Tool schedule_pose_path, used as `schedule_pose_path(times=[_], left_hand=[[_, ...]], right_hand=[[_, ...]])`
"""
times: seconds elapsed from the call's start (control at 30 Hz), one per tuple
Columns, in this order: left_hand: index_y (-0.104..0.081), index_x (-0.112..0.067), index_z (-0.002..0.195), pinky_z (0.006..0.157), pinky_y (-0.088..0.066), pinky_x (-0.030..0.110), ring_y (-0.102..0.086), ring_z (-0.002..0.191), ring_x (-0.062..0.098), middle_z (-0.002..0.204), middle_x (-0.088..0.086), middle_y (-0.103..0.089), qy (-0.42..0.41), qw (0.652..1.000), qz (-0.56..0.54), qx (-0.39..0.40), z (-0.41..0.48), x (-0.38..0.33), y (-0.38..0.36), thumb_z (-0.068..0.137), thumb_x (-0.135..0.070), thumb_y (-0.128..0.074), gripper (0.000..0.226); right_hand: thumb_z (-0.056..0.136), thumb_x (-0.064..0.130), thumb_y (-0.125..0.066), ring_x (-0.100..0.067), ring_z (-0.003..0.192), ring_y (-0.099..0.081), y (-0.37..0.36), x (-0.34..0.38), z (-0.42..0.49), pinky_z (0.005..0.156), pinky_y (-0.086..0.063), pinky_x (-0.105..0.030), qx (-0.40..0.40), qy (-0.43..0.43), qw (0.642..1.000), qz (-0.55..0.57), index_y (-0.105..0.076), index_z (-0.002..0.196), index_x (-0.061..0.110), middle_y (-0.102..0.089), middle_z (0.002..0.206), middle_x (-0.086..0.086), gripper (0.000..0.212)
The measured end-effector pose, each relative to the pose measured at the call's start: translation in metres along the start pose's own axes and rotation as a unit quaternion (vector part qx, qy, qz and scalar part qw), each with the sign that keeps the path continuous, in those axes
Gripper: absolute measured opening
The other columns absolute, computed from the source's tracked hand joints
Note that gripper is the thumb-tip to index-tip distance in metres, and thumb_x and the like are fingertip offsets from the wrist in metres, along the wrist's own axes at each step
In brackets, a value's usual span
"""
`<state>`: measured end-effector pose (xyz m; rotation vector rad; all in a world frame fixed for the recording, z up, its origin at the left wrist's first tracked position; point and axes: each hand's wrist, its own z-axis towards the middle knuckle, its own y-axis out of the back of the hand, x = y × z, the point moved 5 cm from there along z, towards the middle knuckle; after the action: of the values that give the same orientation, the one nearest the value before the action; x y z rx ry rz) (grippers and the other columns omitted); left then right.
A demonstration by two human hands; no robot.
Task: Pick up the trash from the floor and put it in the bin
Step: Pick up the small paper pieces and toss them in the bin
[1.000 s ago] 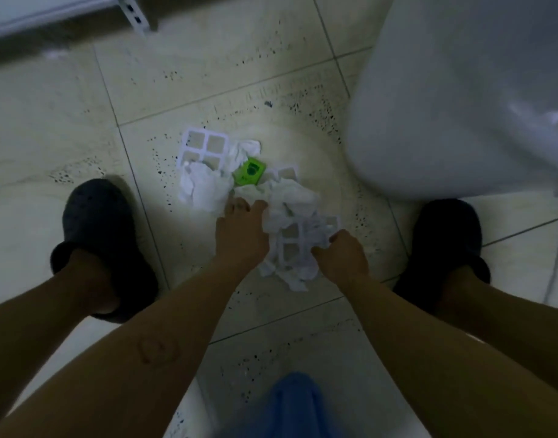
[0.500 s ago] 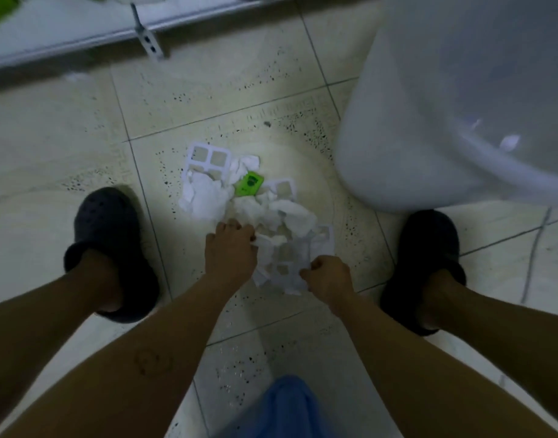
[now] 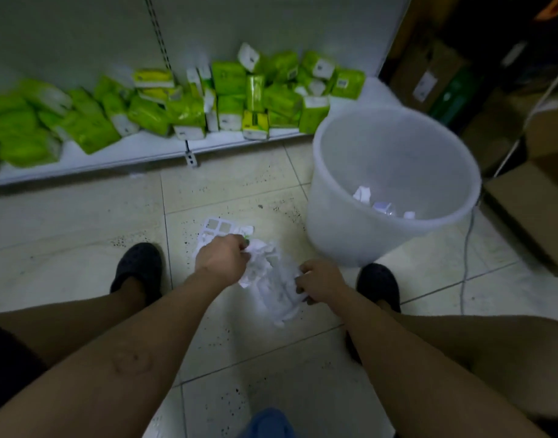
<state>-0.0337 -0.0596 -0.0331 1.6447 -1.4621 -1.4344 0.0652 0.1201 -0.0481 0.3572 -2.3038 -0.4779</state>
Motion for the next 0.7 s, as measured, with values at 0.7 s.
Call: schedule_pose_path(times=[0.7], left_hand=[[-0.062,-0.016,0.100,0.044,-0.039,0.017,-0.063,0.045,0.008,0.059,-0.002,-0.066,-0.062,0.984,-0.153,-0.060,0.007,-0.120,0.100,0.089,-0.024,-0.057,0.015]], right_hand=[[0.087,0.016,-0.059,-0.005,0.029,-0.051,0.206,0.082,-0.060,0.033,-0.037,-0.013,-0.236,0.140,0.958,0.087,-0.068,0.074,0.004,-0.065,0.054,-0.003,0.020]])
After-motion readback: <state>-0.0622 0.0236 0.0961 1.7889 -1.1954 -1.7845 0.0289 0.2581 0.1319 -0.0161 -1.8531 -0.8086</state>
